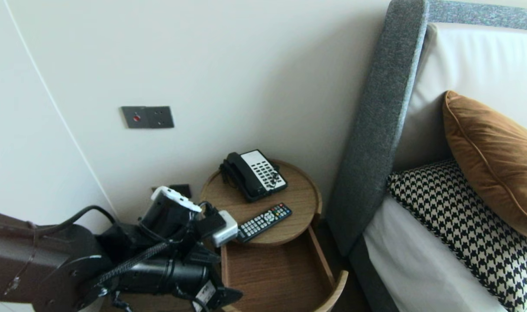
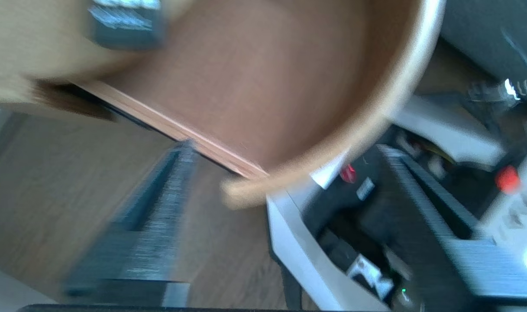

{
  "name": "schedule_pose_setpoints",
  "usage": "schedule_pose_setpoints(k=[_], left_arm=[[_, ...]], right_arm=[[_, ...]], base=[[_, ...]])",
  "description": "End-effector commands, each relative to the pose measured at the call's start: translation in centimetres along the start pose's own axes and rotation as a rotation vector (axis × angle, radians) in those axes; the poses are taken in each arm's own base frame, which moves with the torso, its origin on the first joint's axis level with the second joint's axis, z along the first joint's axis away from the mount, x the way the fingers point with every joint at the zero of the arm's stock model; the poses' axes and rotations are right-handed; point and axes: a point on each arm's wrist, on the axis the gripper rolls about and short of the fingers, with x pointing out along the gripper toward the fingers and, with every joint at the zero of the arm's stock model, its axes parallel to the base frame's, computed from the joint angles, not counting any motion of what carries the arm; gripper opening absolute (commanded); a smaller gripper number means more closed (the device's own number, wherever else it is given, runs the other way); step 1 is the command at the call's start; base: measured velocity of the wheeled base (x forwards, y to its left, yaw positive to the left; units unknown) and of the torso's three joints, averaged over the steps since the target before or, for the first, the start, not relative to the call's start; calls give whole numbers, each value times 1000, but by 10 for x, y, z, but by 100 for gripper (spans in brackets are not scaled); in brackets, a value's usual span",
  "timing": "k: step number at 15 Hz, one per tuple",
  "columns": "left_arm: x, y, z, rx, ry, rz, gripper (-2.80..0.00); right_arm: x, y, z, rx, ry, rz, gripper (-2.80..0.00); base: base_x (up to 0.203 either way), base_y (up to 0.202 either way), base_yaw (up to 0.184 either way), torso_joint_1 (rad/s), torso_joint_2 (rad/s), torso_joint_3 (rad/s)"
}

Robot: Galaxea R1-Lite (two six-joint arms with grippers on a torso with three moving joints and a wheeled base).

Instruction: Close the nightstand drawer

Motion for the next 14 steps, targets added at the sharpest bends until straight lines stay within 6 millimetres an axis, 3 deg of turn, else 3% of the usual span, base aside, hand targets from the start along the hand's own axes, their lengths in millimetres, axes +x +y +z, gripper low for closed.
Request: schedule_pose_setpoints(k=[1,4,8,14], left_arm=[[-1,-26,-24,47,34,-48,-280],[11,-45,-51,81,85,-70,-280],[30,-50,-71,80,164,-86,-280],[65,-48,-75,13,174,-31,-280]], right_arm=[[0,0,0,0,1,0,-280],[0,0,0,0,1,0,-280],[0,0,0,0,1,0,-280],[0,0,0,0,2,2,-280]], base=[[0,0,0,0,0,0],[0,0,0,0,0,0],[0,0,0,0,0,0],[0,0,0,0,0,0]])
